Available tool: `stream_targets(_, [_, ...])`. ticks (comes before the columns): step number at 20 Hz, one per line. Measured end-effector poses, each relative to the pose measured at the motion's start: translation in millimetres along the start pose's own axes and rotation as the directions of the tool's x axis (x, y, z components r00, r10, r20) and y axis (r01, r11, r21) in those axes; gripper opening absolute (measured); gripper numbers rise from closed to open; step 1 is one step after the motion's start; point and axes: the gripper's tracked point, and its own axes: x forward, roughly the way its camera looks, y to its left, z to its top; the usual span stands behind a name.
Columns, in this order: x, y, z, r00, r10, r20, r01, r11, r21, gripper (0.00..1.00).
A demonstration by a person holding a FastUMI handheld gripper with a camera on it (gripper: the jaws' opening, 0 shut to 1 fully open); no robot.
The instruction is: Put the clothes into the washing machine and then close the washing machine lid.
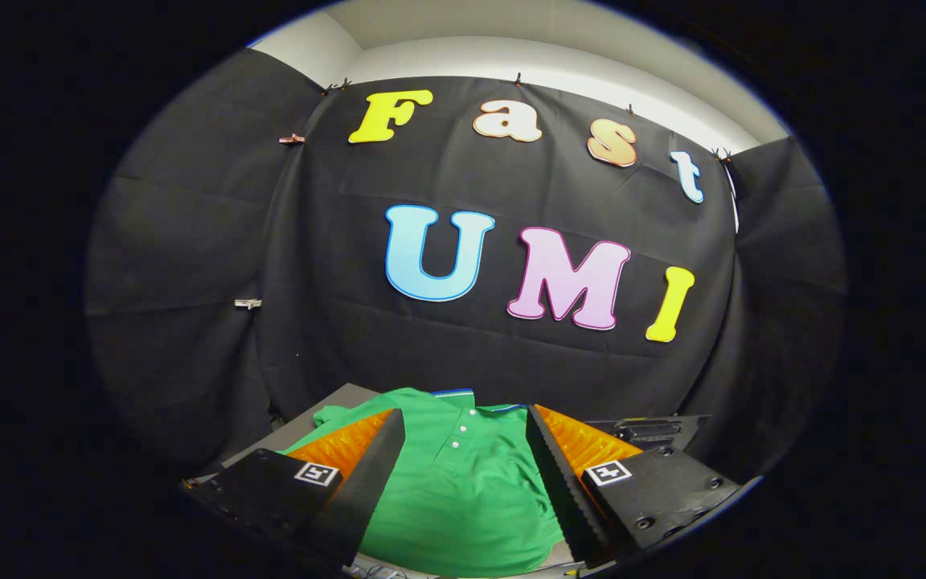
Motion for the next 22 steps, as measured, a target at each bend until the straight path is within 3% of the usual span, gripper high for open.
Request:
stream_targets(17, [60.7,-7.1,-50.9,0.972,0.015,-0.234,0.006,0.996,0.092,0.95])
stream_targets(22, [86.9,-0.9,-87.8,0.93,0.044,-0.364,0.001,0.992,0.124,0.96])
